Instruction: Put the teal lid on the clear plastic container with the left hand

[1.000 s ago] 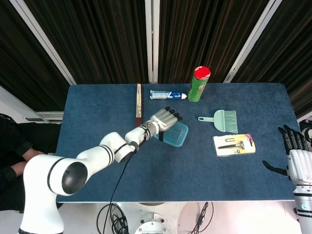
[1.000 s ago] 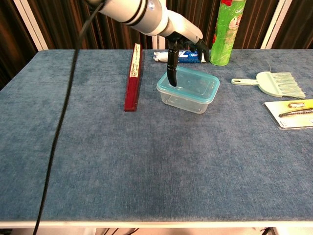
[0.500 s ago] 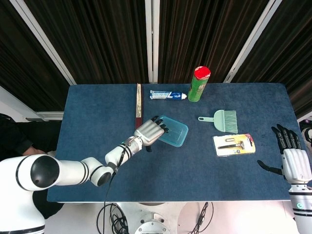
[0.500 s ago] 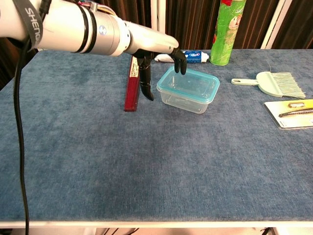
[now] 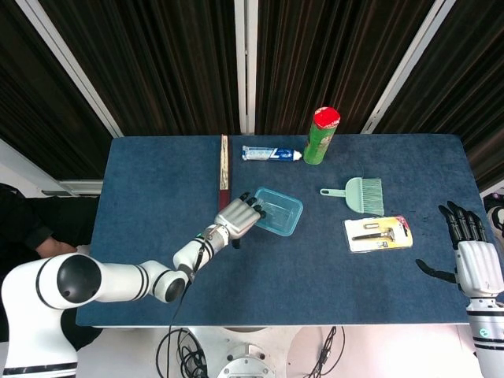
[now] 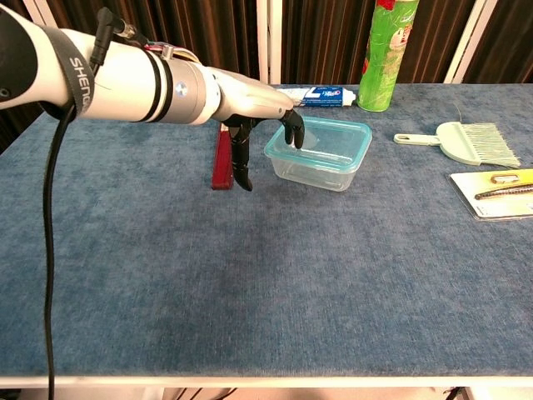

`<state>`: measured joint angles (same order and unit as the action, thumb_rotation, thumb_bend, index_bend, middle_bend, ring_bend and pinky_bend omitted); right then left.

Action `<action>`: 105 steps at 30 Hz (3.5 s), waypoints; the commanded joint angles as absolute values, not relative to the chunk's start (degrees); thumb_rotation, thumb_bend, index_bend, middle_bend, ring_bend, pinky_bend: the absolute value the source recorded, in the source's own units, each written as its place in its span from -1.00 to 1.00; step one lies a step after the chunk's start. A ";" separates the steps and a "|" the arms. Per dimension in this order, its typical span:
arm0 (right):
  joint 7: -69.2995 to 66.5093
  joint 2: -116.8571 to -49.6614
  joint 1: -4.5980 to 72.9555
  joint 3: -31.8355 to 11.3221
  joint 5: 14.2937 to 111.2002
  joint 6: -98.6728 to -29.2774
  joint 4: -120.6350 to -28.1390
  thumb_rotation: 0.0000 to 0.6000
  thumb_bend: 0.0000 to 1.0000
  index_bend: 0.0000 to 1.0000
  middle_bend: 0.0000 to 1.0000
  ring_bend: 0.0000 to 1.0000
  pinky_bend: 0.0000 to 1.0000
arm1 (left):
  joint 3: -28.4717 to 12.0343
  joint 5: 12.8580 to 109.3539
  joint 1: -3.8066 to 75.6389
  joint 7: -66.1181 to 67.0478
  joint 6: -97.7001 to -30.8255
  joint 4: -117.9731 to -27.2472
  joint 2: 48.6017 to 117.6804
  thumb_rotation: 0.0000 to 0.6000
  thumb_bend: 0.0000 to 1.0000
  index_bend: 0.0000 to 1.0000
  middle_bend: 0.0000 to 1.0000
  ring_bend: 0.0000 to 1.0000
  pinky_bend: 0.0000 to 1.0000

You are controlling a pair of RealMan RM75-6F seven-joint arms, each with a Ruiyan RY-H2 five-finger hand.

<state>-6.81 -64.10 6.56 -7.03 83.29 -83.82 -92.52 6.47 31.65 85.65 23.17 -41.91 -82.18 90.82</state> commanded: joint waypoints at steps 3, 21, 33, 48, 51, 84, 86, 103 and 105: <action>-6.87 -64.13 6.47 -7.00 83.30 -83.96 -92.48 1.00 -0.92 -1.00 -1.00 -1.00 -1.00 | 5.49 31.51 84.77 24.71 -41.43 -81.84 91.39 1.00 -0.81 -0.59 -0.66 -0.87 -1.00; -6.94 -63.98 5.81 -6.86 83.34 -84.90 -92.62 1.00 -0.92 -1.00 -1.00 -1.00 -1.00 | -3.60 34.33 84.46 27.10 -41.79 -78.06 93.71 1.00 -0.81 -0.59 -0.69 -0.91 -1.00; -6.94 -63.90 5.45 -6.81 82.77 -84.85 -92.63 1.00 -0.92 -1.00 -1.00 -1.00 -1.00 | -5.72 31.12 87.54 29.68 -35.81 -67.55 101.08 1.00 -0.81 -0.59 -0.71 -0.91 -1.00; -7.22 -63.93 5.27 -6.90 82.39 -84.71 -92.36 1.00 -0.92 -1.00 -1.00 -1.00 -1.00 | -5.71 29.55 88.07 31.30 -33.71 -63.54 103.95 1.00 -0.81 -0.59 -0.71 -0.91 -1.00; -7.24 -63.96 5.23 -6.90 82.40 -84.74 -92.32 1.00 -0.92 -1.00 -1.00 -1.00 -1.00 | -5.55 29.32 87.93 31.46 -33.54 -63.19 104.21 1.00 -0.81 -0.59 -0.71 -0.91 -1.00; -7.10 -63.91 4.93 -6.60 83.87 -85.69 -92.80 1.00 -0.92 -1.00 -1.00 -1.00 -1.00 | -4.16 39.55 80.93 33.66 -44.19 -81.71 97.79 1.00 -0.83 -0.59 -0.71 -0.91 -1.00; -7.09 -63.92 4.84 -6.56 83.89 -85.79 -92.80 1.00 -0.92 -1.00 -1.00 -1.00 -1.00 | -3.96 39.33 80.83 34.22 -44.12 -81.34 98.66 1.00 -0.84 -0.59 -0.71 -0.91 -1.00; -7.48 -63.35 4.03 -6.39 84.68 -87.27 -93.08 1.00 -0.92 -1.00 -1.00 -1.00 -1.00 | -7.64 41.32 75.73 30.39 -49.28 -86.77 93.23 1.00 -0.87 -0.59 -0.71 -0.91 -1.00; -7.80 -62.95 3.95 -6.29 84.80 -87.23 -93.00 1.00 -0.92 -1.00 -1.00 -1.00 -1.00 | -8.04 43.23 72.40 27.24 -52.43 -89.63 89.94 1.00 -0.87 -0.59 -0.71 -0.91 -1.00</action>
<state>-7.68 -63.08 4.00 -6.34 84.74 -87.25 -93.04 -6.94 40.93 75.88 30.66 -49.06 -86.42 93.43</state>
